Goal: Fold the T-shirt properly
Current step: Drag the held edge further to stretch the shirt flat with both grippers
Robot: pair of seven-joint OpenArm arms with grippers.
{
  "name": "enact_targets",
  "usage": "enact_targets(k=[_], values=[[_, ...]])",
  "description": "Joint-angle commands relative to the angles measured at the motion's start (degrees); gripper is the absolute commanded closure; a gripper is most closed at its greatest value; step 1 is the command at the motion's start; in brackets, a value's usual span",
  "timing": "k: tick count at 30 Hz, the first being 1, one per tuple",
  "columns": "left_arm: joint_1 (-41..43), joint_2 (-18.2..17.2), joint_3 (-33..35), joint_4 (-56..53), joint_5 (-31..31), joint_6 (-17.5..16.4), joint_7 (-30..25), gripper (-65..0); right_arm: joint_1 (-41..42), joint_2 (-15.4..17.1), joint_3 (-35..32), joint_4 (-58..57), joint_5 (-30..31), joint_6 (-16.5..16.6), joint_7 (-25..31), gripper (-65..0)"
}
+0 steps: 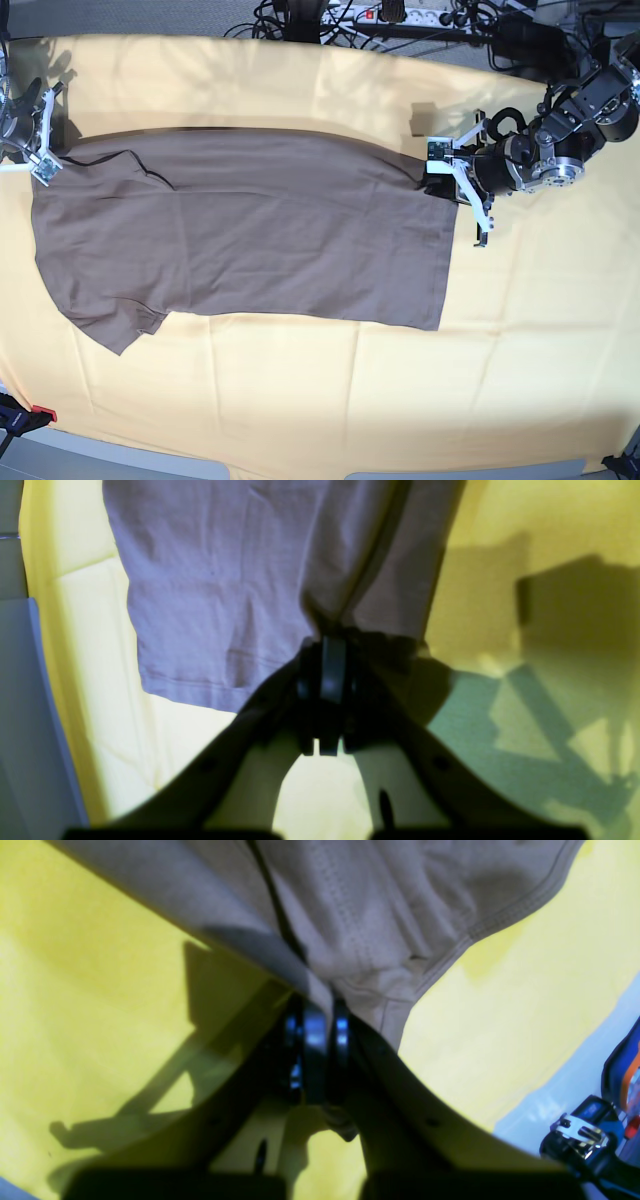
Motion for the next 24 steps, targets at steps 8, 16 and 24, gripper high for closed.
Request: enact_targets(k=[8, 16, 24], values=[[-1.11, -5.86, -0.70, 7.02, -1.25, -6.45, -0.50, 0.0, 0.11, 2.51, 0.72, 2.73, 6.12, 4.92, -9.62, 0.0], [-1.11, -10.01, -0.70, 7.78, -5.77, -12.61, -0.68, 0.0, -0.37, 5.07, 0.70, 3.10, 9.40, 6.45, -12.70, 0.0], [-1.14, -10.75, -0.70, 7.76, -5.75, -9.29, -0.85, 0.0, -0.96, 5.79, 0.70, 3.21, 10.69, 6.77, -12.48, 0.0]])
